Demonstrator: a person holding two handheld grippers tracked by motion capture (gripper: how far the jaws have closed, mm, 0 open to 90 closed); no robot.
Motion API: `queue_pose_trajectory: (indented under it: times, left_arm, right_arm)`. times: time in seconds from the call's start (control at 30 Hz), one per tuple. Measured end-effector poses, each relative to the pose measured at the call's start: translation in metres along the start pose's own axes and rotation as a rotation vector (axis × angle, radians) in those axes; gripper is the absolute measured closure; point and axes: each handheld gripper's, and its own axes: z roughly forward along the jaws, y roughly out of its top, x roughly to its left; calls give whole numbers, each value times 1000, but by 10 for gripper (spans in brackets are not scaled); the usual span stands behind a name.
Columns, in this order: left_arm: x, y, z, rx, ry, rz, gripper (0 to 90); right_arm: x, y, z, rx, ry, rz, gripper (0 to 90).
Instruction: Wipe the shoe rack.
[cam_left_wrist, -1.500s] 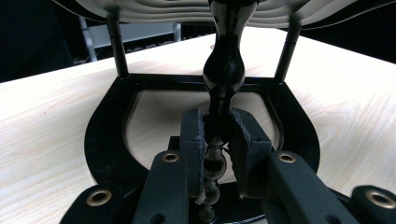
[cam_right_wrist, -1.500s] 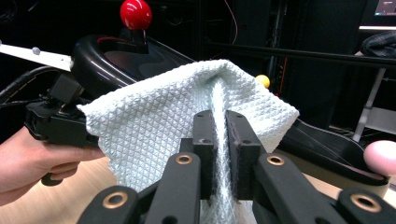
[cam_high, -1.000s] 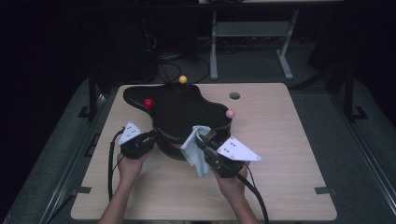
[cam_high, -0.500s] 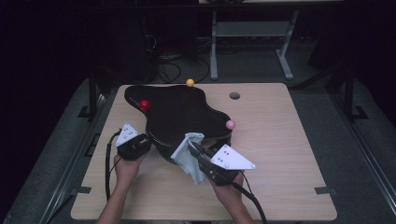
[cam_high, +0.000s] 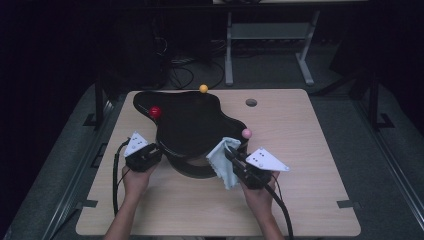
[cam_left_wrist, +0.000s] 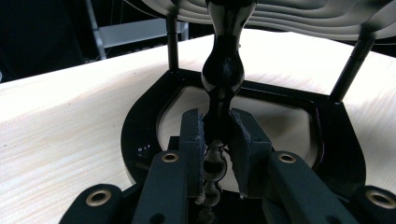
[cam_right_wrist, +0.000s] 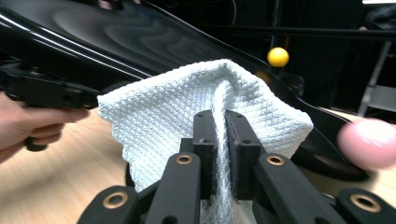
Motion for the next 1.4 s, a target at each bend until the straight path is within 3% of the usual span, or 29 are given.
queue_pose_trajectory:
  times: [0.23,0.33,0.43,0.57,0.67,0.83,1.0,1.2,1.33,1.4]
  left_arm:
    - [1,0,1,-6,1,-9,756]
    - [1,0,1,-3,3,-3,756]
    - [1,0,1,-5,2,-7,756]
    - [0,0,1,-3,7,-4,757]
    - [0,0,1,-4,5,-10,757]
    - [1,-1,1,-11,-2,-17,757]
    - [2,-1,1,-10,-3,-15,757]
    - [4,-1,2,-15,-4,-22,756]
    - [6,-1,3,-19,-3,-24,756]
    - [7,-2,3,-21,-6,-28,756]
  right_arm:
    - [-28,-7,-5,27,-82,39,831]
    - [-36,-10,-5,27,-95,65,831]
    - [-30,-10,-3,16,-76,75,831]
    - [-18,-9,-2,16,-50,29,831]
    - [-27,-10,-4,29,-78,32,831]
    - [-48,-18,-7,48,-120,101,831]
    - [-46,-18,-5,53,-124,70,831]
    - [-55,-21,-1,71,-134,102,831]
    - [-53,-22,0,74,-129,82,831]
    - [-60,-23,1,85,-141,106,831]
